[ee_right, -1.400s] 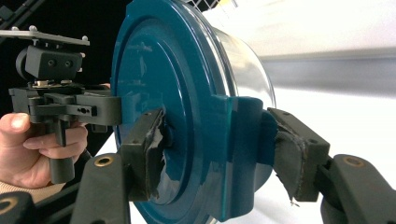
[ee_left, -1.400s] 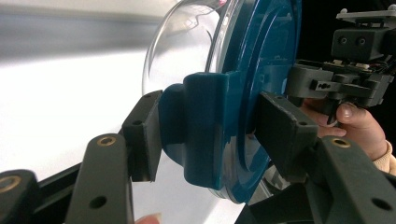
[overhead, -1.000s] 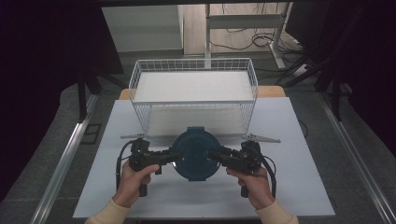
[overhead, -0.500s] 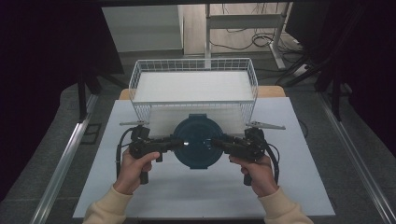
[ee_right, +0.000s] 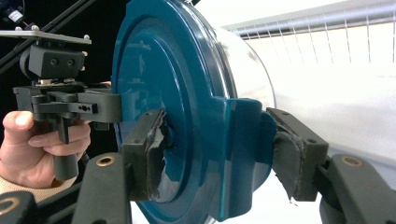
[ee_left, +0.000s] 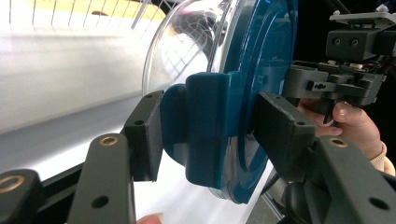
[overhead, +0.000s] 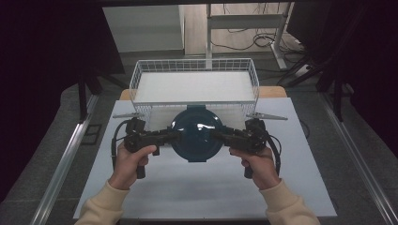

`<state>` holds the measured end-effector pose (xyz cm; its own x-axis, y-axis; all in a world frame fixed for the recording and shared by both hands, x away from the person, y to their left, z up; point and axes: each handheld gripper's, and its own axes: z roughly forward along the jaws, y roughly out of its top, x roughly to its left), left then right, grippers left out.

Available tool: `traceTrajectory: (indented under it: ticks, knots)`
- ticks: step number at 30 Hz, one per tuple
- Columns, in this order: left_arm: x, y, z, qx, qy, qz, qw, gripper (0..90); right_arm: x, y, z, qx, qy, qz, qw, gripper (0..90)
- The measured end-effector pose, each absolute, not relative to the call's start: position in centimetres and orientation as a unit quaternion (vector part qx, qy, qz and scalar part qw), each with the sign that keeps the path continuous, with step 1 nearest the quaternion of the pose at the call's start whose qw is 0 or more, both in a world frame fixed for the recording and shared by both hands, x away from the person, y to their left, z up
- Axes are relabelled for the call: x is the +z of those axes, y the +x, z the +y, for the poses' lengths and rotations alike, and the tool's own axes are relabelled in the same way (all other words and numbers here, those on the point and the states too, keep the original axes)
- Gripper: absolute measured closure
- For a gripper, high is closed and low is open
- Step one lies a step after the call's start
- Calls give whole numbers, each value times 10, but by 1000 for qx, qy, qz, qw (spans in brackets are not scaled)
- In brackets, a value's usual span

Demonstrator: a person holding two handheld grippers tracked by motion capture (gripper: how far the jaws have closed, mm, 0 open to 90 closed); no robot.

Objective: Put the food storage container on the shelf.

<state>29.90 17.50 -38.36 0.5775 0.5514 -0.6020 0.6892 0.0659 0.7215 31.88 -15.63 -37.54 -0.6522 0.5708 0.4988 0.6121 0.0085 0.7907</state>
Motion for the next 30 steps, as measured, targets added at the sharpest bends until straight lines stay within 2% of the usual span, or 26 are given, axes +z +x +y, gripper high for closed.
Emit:
traceTrajectory:
  ticks: [12,30]
  knots:
    - [-354,317,178,-42,678,448,581,444,-345,338,-152,-573,-400,-715,8,401]
    - [-288,380,187,-21,679,437,589,442,-280,400,-144,-581,-388,-715,-2,402]
